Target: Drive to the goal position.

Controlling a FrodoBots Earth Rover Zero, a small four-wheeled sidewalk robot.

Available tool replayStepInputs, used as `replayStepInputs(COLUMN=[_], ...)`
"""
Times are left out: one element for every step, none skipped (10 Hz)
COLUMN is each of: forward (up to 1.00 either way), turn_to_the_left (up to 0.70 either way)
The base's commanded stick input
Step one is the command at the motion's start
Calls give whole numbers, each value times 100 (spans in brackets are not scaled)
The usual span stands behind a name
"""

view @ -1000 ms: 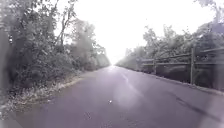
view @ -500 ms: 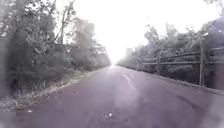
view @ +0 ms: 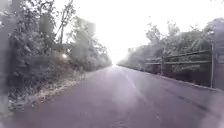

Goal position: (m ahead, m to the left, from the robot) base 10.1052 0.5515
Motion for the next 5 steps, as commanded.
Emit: replayStepInputs(forward=[100,100,100,100,100], turn_to_the_left=[0,0,0,0,0])
